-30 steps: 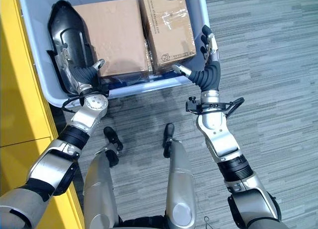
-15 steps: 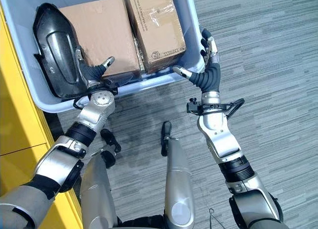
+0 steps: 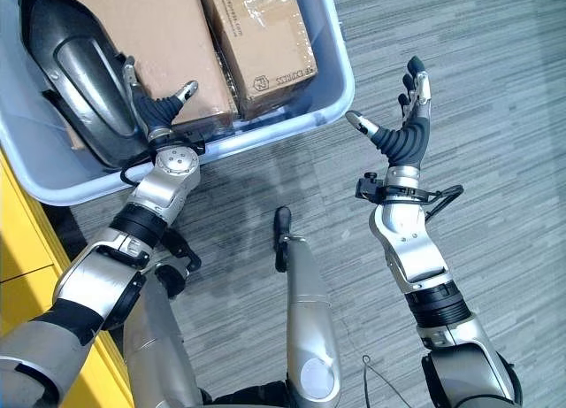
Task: Move parts from the plastic box to the shelf.
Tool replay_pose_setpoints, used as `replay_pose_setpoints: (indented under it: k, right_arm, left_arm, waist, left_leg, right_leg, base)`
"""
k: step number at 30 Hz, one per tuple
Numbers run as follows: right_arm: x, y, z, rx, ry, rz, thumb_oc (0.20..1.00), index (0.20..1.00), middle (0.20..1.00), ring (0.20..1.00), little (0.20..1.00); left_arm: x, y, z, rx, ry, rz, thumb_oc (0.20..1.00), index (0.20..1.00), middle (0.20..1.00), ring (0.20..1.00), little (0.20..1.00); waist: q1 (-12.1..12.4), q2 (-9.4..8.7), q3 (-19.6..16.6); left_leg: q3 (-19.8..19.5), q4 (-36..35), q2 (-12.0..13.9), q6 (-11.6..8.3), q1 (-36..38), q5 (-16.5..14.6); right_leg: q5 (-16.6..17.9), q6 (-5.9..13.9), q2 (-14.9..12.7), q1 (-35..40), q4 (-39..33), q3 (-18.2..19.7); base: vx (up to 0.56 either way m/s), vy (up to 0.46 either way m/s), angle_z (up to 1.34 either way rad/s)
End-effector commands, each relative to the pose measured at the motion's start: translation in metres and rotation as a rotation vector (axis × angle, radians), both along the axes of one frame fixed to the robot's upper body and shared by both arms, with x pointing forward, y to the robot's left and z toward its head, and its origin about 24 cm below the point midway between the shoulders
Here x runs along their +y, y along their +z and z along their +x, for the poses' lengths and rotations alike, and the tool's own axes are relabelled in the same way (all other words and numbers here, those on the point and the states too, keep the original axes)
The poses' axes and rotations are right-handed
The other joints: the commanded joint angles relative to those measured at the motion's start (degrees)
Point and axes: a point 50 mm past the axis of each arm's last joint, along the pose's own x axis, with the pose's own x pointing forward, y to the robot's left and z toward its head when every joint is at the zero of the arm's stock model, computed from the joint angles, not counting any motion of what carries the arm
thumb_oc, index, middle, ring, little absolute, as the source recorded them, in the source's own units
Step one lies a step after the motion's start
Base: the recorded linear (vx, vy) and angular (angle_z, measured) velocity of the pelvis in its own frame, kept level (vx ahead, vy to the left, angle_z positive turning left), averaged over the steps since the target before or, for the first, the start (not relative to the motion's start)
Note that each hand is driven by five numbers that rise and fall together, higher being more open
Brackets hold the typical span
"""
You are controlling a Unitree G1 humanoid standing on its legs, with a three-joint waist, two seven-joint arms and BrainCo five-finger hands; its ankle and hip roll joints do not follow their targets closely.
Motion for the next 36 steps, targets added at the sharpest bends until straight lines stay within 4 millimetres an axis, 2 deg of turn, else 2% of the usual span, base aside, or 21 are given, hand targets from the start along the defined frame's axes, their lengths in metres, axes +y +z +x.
replay_pose_setpoints:
  k: [1,2,7,10,13,16,17,19,23,28,32,36]
  right_arm:
    - [-0.004,0.020,-0.007,-0.122,0.039,0.056,1.000,1.000,1.000,1.000,1.000]
    - [-0.001,0.017,-0.010,-0.125,0.068,0.040,1.000,1.000,1.000,1.000,1.000]
    - [0.001,0.018,-0.011,-0.129,0.083,0.020,1.000,1.000,1.000,1.000,1.000]
    - [0.000,0.016,-0.013,-0.126,0.097,0.008,1.000,1.000,1.000,1.000,1.000]
    - [0.001,0.013,-0.013,-0.124,0.111,-0.001,1.000,1.000,1.000,1.000,1.000]
    - [0.000,0.006,-0.015,-0.106,0.115,-0.008,1.000,1.000,1.000,1.000,1.000]
    - [-0.001,0.001,-0.016,-0.088,0.096,0.006,1.000,1.000,1.000,1.000,1.000]
    - [-0.002,-0.007,-0.018,-0.079,0.085,0.024,1.000,1.000,1.000,1.000,1.000]
    - [0.005,-0.020,-0.021,-0.058,0.071,0.055,1.000,1.000,1.000,1.000,1.000]
    - [0.010,-0.022,-0.021,-0.053,0.062,0.098,1.000,1.000,1.000,1.000,1.000]
    - [0.017,-0.026,-0.023,-0.024,0.069,0.104,1.000,1.000,1.000,1.000,1.000]
    - [0.019,-0.027,-0.023,-0.018,0.069,0.094,1.000,1.000,1.000,1.000,1.000]
  left_arm:
    - [-0.026,0.032,-0.004,-0.173,-0.162,0.208,1.000,1.000,1.000,1.000,1.000]
    - [-0.054,0.040,-0.012,-0.243,-0.295,0.319,1.000,1.000,1.000,1.000,1.000]
    - [-0.078,0.040,-0.021,-0.284,-0.369,0.463,1.000,1.000,1.000,1.000,1.000]
    - [-0.082,0.042,-0.025,-0.312,-0.365,0.526,1.000,1.000,1.000,1.000,1.000]
    - [-0.078,0.043,-0.026,-0.344,-0.315,0.527,1.000,1.000,1.000,1.000,1.000]
    - [-0.065,0.051,-0.036,-0.538,-0.133,0.548,1.000,1.000,1.000,1.000,1.000]
    - [-0.053,0.057,-0.043,-0.652,-0.036,0.455,1.000,1.000,1.000,1.000,1.000]
    - [-0.042,0.057,-0.051,-0.753,0.043,0.353,1.000,1.000,1.000,1.000,1.000]
    - [-0.027,0.055,-0.065,-0.877,0.165,0.178,1.000,1.000,1.000,1.000,1.000]
    - [-0.018,0.047,-0.065,-0.810,0.203,0.041,1.000,1.000,1.000,1.000,1.000]
    - [-0.009,0.015,-0.067,-0.658,0.273,-0.073,1.000,1.000,1.000,1.000,1.000]
    - [-0.009,-0.002,-0.067,-0.573,0.230,-0.094,1.000,1.000,1.000,1.000,1.000]
  waist:
    - [-0.27,-2.43,-2.11]
    - [-0.94,-2.07,-2.11]
    - [-1.52,-1.42,-2.11]
    - [-1.91,-1.14,-2.11]
    - [-1.85,-0.85,-2.11]
    - [-1.45,-0.73,-2.11]
    - [-0.95,-0.71,-2.11]
    - [-0.21,-0.68,-2.11]
    - [1.74,-1.25,-2.11]
    - [3.35,-1.61,-2.11]
    - [5.03,-1.52,-2.11]
    - [5.93,-1.46,-2.11]
  left_leg:
    - [2.74,-0.56,-1.95,-2.07,4.12,-4.44]
    - [4.35,-2.16,-2.15,-2.08,5.78,-4.00]
    - [5.68,-4.09,-2.43,-2.36,7.32,-3.19]
    - [6.15,-4.36,-2.40,-2.50,7.49,-2.84]
    - [6.34,-4.71,-2.41,-2.59,7.75,-2.54]
    - [6.06,-4.83,-2.50,-2.69,8.02,-2.45]
    - [5.71,-5.01,-2.63,-2.80,8.13,-2.33]
    - [4.98,-5.19,-2.90,-2.89,8.31,-2.33]
    - [3.29,-6.25,-3.60,-3.19,9.17,-2.04]
    - [1.66,-8.23,-4.58,-3.72,10.09,-1.16]
    - [0.23,-14.28,-5.86,-4.75,12.52,1.96]
    - [0.19,-19.04,-6.09,-5.75,14.29,4.71]
  right_leg:
    - [1.57,2.96,2.82,-0.89,0.82,2.04]
    - [1.59,2.83,3.05,0.17,-0.41,2.01]
    - [1.54,2.60,3.17,1.03,-1.66,2.01]
    - [1.35,2.31,3.25,1.04,-1.75,2.15]
    - [1.20,2.14,3.17,1.21,-1.85,2.18]
    - [0.98,1.99,3.17,1.51,-1.67,2.24]
    - [0.84,1.87,3.11,1.82,-1.72,2.19]
    - [0.61,1.83,3.04,2.36,-1.66,1.99]
    - [0.63,2.10,2.74,4.54,-2.75,0.60]
    - [1.04,2.61,2.55,6.42,-4.36,-0.63]
    - [2.26,3.53,2.42,9.15,-8.52,-1.90]
    - [3.46,3.97,2.26,11.04,-12.15,-3.10]
  base:
    - [-0.04,0.107,-0.26]
    - [-0.03,0.098,-0.19]
    - [-0.02,0.052,-0.12]
    - [-0.02,0.046,-0.06]
    - [0.00,0.011,-0.01]
    - [-0.01,-0.017,-0.06]
    - [0.00,-0.041,-0.02]
    - [0.00,-0.081,0.04]
    - [0.01,-0.155,0.18]
    - [0.01,-0.126,0.24]
    - [0.03,-0.093,0.21]
    - [0.01,-0.063,0.11]
